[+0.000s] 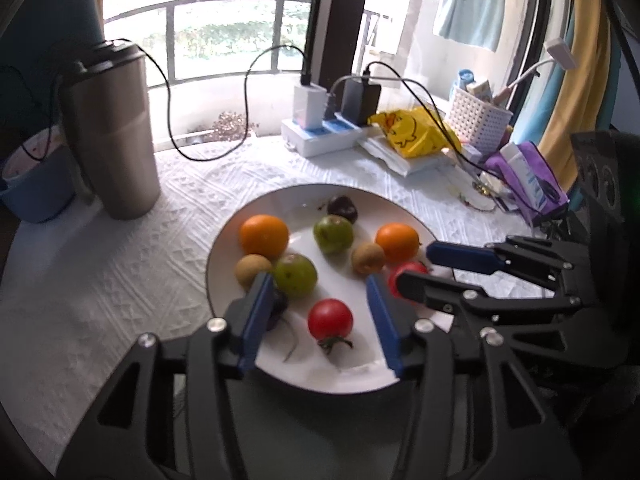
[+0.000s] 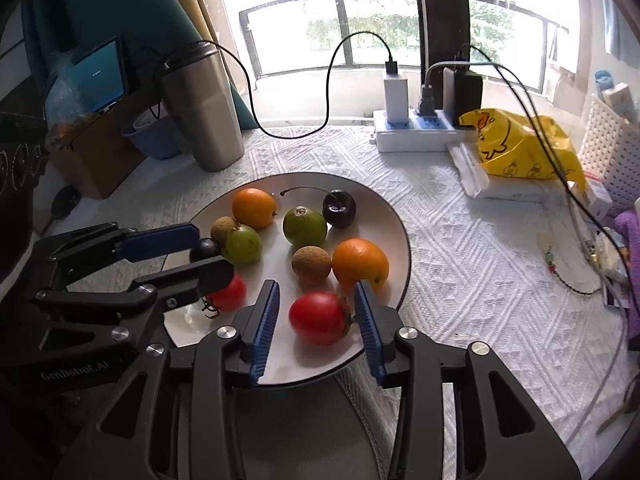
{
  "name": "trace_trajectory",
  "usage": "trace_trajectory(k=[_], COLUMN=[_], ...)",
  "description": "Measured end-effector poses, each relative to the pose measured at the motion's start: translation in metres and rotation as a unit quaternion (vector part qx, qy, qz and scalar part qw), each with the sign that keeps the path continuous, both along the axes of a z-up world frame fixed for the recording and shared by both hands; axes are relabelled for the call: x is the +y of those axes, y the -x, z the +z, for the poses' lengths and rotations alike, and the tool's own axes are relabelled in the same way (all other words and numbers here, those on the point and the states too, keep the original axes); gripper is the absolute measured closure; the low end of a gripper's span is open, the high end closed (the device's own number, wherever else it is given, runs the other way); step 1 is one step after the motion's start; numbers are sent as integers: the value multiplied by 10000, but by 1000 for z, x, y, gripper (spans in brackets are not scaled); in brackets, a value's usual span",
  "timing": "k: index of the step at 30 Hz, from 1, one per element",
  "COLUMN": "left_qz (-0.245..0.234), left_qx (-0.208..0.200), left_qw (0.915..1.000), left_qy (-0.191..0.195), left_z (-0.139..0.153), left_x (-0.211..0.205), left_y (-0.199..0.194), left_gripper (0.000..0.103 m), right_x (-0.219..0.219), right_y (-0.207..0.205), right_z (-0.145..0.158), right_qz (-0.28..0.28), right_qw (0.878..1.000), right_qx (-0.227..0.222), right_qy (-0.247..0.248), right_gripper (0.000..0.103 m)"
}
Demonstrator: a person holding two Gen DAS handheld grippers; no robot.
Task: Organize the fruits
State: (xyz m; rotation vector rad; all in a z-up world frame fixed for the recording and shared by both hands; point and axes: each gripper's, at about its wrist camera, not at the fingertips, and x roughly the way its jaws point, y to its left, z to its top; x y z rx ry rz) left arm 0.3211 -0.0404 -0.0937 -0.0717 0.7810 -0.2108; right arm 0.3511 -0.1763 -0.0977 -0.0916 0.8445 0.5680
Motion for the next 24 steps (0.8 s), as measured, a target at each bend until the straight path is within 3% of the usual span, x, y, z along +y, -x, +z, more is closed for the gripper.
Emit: trace_trajectory(k=[5, 24], left_qz=[76, 176], left_qx=[-163, -814], left_qw=[9998, 9965], left_qy=[19, -17], left_z=[14, 64], left_x=[2, 6], left_y=[15, 91], left_gripper=[39, 37], right_x=[-3, -11], right_y=[12, 83], right_z=[12, 62], right_qz=[-35, -119], right_qw=[9999, 9975], right_qx=[-109, -692], right_qy=[25, 18], right_gripper=[60, 60])
